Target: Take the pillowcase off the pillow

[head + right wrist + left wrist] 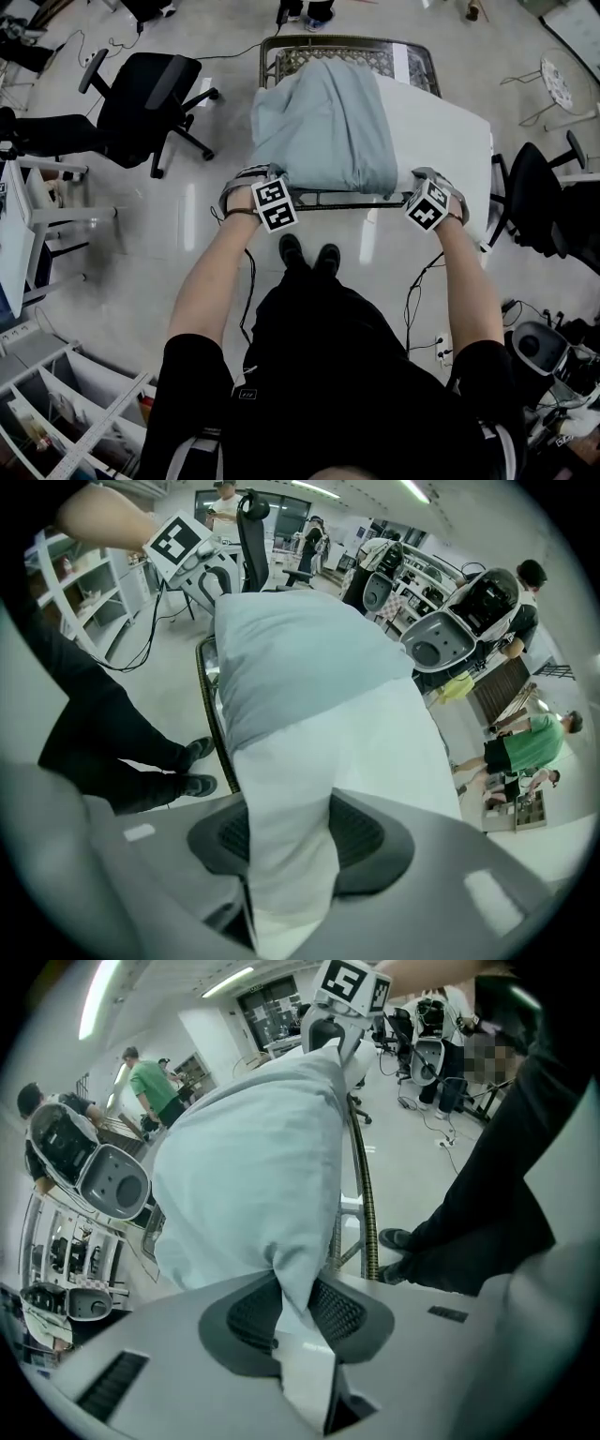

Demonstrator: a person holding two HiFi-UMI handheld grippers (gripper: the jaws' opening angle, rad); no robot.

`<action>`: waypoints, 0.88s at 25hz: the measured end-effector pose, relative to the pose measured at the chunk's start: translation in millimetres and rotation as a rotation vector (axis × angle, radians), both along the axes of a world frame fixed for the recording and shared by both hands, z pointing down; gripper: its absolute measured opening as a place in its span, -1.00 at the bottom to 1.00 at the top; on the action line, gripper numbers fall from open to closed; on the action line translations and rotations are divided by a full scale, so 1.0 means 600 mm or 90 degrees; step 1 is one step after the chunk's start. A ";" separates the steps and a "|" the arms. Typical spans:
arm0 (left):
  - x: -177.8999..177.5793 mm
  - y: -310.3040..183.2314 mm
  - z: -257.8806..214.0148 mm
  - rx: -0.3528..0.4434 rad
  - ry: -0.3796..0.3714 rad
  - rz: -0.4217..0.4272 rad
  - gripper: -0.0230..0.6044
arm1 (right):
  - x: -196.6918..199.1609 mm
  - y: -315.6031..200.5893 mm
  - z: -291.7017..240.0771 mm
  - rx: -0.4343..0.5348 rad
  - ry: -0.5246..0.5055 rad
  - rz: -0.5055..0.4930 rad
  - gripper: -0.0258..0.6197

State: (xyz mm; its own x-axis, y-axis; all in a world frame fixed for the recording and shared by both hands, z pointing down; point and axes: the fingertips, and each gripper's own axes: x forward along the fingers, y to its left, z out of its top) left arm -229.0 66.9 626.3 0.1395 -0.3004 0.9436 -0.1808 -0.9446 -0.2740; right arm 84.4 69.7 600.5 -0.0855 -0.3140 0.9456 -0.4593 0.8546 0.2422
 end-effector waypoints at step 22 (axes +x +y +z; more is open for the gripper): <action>-0.091 0.044 -0.025 -0.018 -0.067 0.027 -0.90 | 0.017 0.006 -0.015 0.001 -0.003 0.005 -0.31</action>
